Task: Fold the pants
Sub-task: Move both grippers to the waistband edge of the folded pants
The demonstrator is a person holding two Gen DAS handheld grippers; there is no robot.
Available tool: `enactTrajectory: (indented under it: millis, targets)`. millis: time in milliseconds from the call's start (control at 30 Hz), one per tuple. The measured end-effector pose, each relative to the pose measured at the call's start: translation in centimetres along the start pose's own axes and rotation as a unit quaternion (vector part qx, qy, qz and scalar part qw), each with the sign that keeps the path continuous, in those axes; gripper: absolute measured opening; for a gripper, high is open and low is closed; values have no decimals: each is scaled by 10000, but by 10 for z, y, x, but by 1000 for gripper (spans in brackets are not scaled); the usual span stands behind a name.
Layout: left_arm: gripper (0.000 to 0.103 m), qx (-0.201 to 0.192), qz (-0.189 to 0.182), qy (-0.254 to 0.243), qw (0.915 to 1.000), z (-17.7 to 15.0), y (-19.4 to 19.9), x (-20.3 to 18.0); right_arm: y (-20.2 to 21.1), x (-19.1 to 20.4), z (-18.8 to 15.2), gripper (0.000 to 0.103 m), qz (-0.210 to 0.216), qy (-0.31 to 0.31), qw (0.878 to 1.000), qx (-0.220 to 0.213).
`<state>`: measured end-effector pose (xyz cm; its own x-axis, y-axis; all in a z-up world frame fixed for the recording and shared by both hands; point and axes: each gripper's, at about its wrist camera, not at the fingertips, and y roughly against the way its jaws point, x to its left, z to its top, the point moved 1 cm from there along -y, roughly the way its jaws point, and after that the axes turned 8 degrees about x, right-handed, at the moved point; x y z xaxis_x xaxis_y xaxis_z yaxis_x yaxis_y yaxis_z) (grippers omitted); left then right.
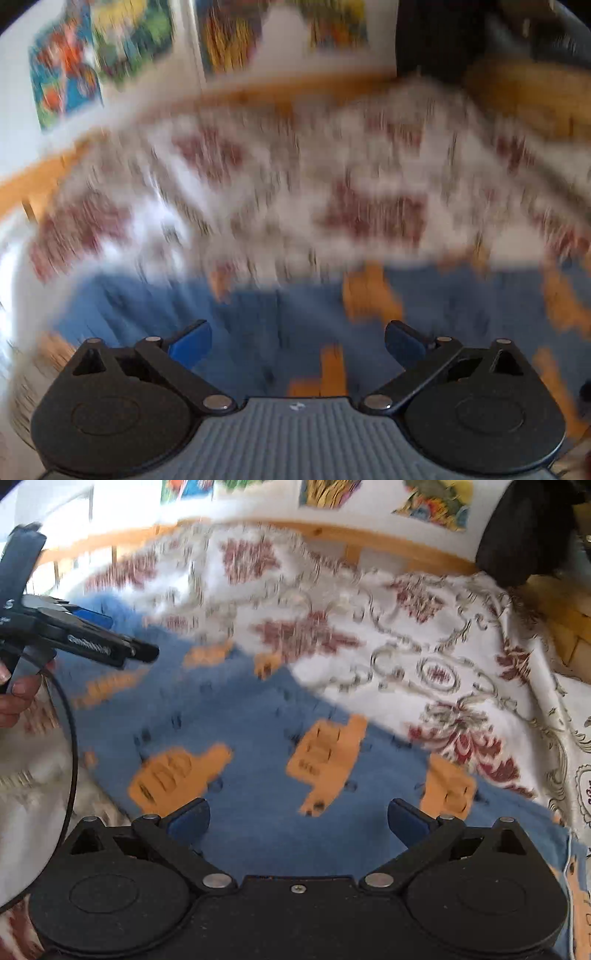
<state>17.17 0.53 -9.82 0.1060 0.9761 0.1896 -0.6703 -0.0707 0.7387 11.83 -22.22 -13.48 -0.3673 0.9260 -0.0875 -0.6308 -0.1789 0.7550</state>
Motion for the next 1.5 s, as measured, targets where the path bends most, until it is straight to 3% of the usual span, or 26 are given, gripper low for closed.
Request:
enactTrajectory:
  millis: [33,133,200,333,433,567,700,767,867,967,1067,1133,1267,1367,1433,1500]
  targets:
    - [100,277,38,45,9996,-7,-10,1,-3,-1,-5,102,-67,4,10000,70]
    - [101,500,-204,421,9977,-15,-10,18,4,-23,-17,102,114,-442,9988,203]
    - [101,883,-16,532,9947,-14,0,23,11,-37,-22,102,119,-691,9970,317]
    - [103,970,-1,805,9920,-18,18,36,24,-52,-8,102,3,-567,9975,424]
    - [103,677,-120,957,9930,-5,8,40,24,-58,32,102,255,-228,9982,491]
    - [103,-55,-499,981,9939,12,-6,33,11,-62,116,101,1205,-94,9882,940]
    - [101,78,-634,845,9944,11,-25,28,-25,-57,193,97,1863,-380,9702,1503]
    - [101,135,-656,824,9943,9,-29,29,-47,-52,221,95,2103,-501,9642,1534]
    - [101,124,-621,828,9946,9,-31,32,-86,-45,243,92,2714,-936,9450,1566]
    - [102,188,-540,743,9956,5,-34,30,-128,-46,240,92,3627,-1753,8997,1683]
    - [103,114,-409,519,9977,0,-34,24,-164,-46,225,81,3842,-2555,8623,2086]
    - [103,107,-419,512,9978,0,-35,24,-176,-43,220,76,3976,-2720,8475,2232]
    - [103,101,-469,547,9973,-1,-36,26,-181,-33,223,62,4183,-2382,8458,2301]
    - [103,101,-475,550,9973,0,-36,26,-180,-31,223,47,4091,-2156,8540,2385]
    - [103,89,-465,547,9974,0,-35,26,-182,-33,223,45,4000,-2127,8583,2413]
    - [103,70,-448,547,9975,0,-35,25,-188,-35,221,38,3912,-2238,8585,2447]
